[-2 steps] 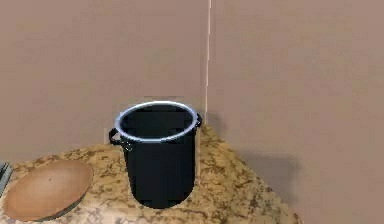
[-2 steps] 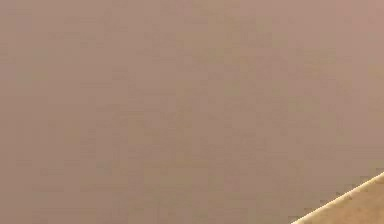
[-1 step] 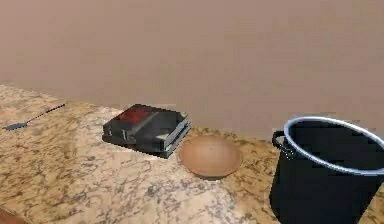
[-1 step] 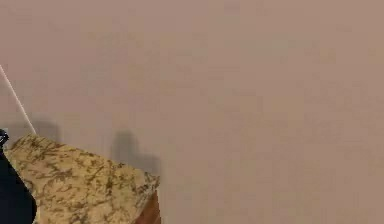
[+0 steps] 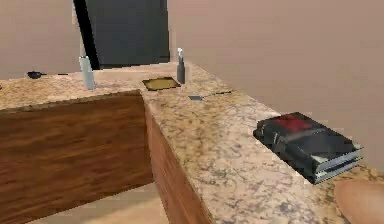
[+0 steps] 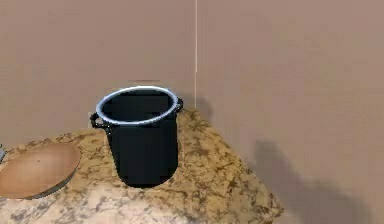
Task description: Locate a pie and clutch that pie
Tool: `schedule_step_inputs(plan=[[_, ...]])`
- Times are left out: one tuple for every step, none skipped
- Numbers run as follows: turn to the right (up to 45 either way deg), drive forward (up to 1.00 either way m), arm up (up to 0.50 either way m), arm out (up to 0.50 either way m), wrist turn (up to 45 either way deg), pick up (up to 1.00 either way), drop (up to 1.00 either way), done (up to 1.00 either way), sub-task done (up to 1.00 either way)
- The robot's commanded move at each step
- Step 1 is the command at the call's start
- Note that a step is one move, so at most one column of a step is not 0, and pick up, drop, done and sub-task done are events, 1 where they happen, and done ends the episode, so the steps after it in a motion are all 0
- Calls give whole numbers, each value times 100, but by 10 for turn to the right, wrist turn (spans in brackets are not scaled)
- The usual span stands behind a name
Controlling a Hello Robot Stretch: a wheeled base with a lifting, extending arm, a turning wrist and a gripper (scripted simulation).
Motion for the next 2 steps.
schedule_step_inputs(plan=[[-330,0,0,0,0,0,0,0,0],[0,0,50,0,0,0,0,0,0]])
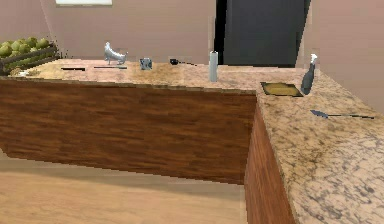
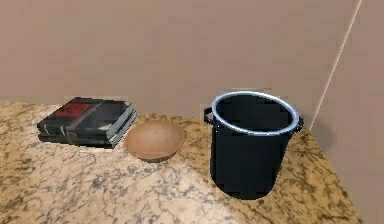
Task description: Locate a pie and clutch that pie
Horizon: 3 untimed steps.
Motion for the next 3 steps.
schedule_step_inputs(plan=[[0,0,38,0,0,0,0,0,0],[0,0,0,20,0,0,0,0,0],[0,0,0,0,450,0,0,0,0]])
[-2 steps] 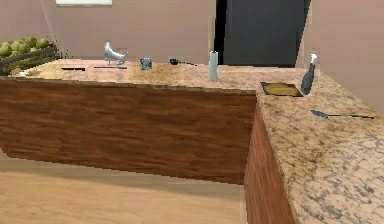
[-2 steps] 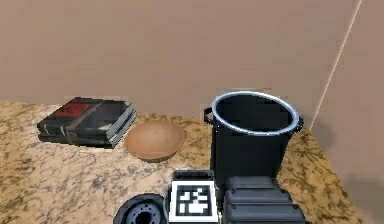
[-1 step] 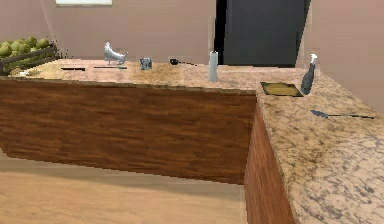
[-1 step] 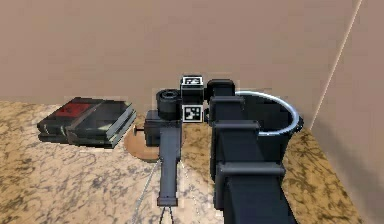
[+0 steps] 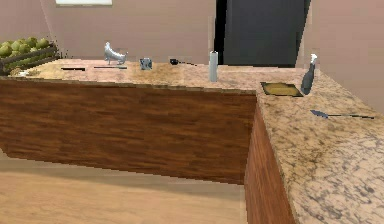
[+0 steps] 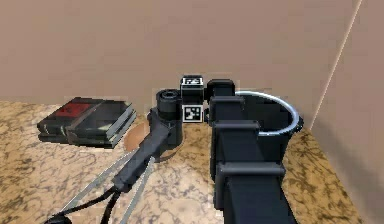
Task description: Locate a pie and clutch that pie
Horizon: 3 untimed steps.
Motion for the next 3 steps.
schedule_step_inputs(plan=[[0,0,0,0,450,0,0,0,0],[0,0,0,0,450,0,0,0,0],[0,0,0,0,150,0,0,0,0]])
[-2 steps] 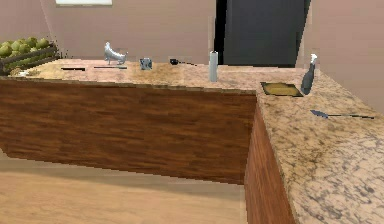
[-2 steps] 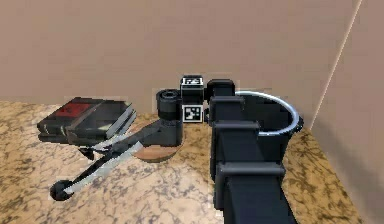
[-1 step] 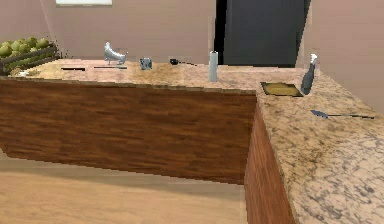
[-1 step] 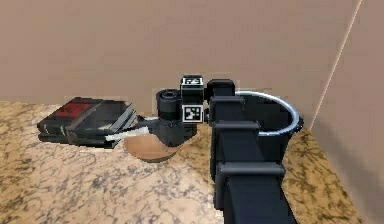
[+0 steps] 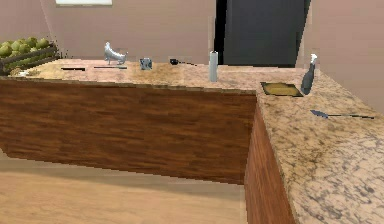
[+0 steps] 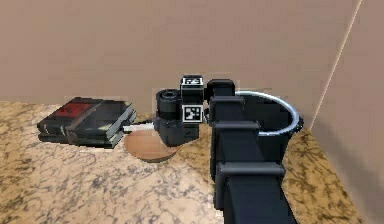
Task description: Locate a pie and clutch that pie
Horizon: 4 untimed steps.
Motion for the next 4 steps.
schedule_step_inputs(plan=[[0,0,-10,0,0,0,0,0,0],[0,0,0,0,0,100,0,0,0],[0,0,10,0,0,0,0,0,0],[0,0,0,0,0,0,0,100,0]])
